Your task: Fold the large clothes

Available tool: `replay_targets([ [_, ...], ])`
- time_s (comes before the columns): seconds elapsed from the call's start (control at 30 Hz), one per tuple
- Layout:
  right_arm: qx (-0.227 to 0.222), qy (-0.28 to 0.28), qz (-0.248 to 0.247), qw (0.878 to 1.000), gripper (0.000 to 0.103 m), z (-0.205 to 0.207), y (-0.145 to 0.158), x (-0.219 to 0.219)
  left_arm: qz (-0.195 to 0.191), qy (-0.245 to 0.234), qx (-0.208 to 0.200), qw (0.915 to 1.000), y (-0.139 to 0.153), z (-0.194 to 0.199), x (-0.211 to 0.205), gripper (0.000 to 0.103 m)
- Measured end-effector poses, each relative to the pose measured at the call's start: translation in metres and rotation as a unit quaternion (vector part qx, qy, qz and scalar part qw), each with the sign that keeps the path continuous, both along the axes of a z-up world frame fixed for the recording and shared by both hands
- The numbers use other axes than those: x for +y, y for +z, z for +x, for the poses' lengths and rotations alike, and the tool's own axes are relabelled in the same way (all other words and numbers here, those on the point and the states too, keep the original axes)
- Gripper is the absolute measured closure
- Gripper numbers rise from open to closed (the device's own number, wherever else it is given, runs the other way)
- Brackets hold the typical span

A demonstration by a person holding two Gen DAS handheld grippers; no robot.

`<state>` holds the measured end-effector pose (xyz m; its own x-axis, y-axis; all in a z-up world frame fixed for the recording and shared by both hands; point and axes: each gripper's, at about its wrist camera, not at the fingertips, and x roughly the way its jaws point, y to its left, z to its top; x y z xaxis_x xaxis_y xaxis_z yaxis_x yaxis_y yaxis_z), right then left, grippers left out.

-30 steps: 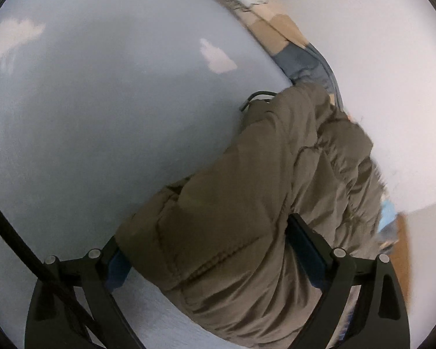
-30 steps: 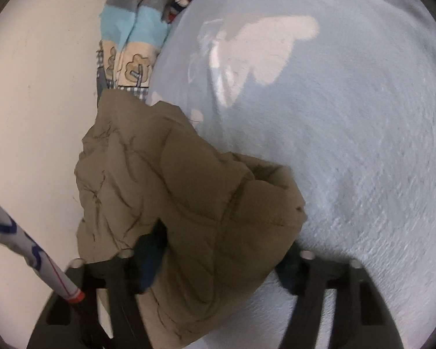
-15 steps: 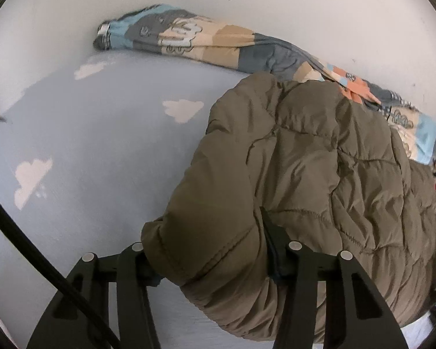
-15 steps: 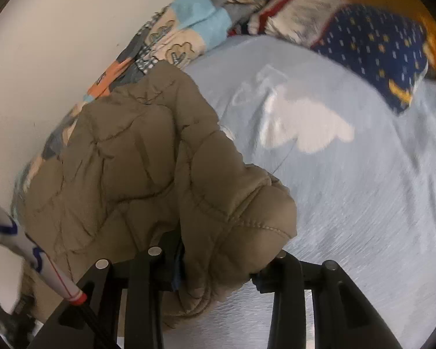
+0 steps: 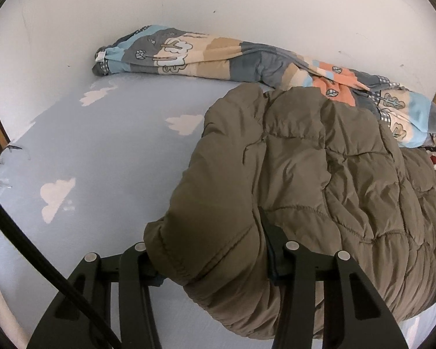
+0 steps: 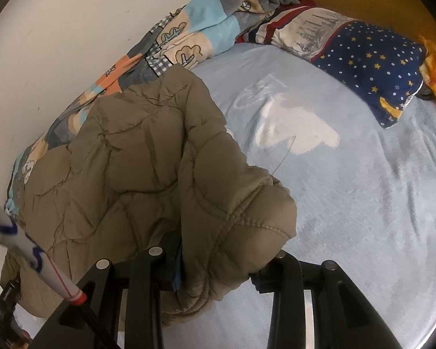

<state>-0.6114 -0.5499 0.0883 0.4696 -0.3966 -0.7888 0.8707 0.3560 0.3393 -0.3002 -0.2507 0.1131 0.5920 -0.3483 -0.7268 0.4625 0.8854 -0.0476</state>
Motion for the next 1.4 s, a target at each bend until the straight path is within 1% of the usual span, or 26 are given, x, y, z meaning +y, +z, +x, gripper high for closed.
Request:
replay_targets([
  [0.23,0.008,0.013,-0.012,1.000,0.066,-0.022,0.009,0.024,0.004,-0.007,-0.011,0.9999,0.008,-0.028,0.024,0.055],
  [0.37,0.018,0.024,-0.026,0.999,0.066,-0.035,0.015,0.048,0.005,-0.010,-0.018,0.9998,0.009,-0.044,0.042,0.055],
  [0.53,0.029,0.041,-0.041,0.998,0.066,-0.050,0.017,0.076,0.007,-0.015,-0.021,0.9996,0.008,-0.060,0.064,0.055],
  [0.63,0.032,0.049,-0.049,0.997,0.066,-0.059,0.020,0.091,0.013,-0.021,-0.030,0.9993,0.006,-0.070,0.076,0.055],
  [0.8,0.042,0.060,-0.063,0.995,0.066,-0.069,0.021,0.114,0.016,-0.025,-0.034,0.9990,-0.002,-0.081,0.095,0.055],
  [0.9,0.051,0.069,-0.075,0.994,0.066,-0.073,0.020,0.126,0.023,-0.028,-0.038,0.9986,-0.009,-0.086,0.101,0.055],
  [1.1,0.079,0.085,-0.097,0.989,0.066,-0.074,0.010,0.139,0.042,-0.028,-0.043,0.9978,-0.024,-0.087,0.099,0.054],
  [1.23,0.092,0.092,-0.105,0.986,0.066,-0.072,0.005,0.142,0.048,-0.025,-0.054,0.9971,-0.028,-0.090,0.098,0.053],
  [1.4,0.101,0.096,-0.108,0.984,0.065,-0.070,0.002,0.143,0.047,-0.023,-0.057,0.9970,-0.031,-0.090,0.099,0.052],
])
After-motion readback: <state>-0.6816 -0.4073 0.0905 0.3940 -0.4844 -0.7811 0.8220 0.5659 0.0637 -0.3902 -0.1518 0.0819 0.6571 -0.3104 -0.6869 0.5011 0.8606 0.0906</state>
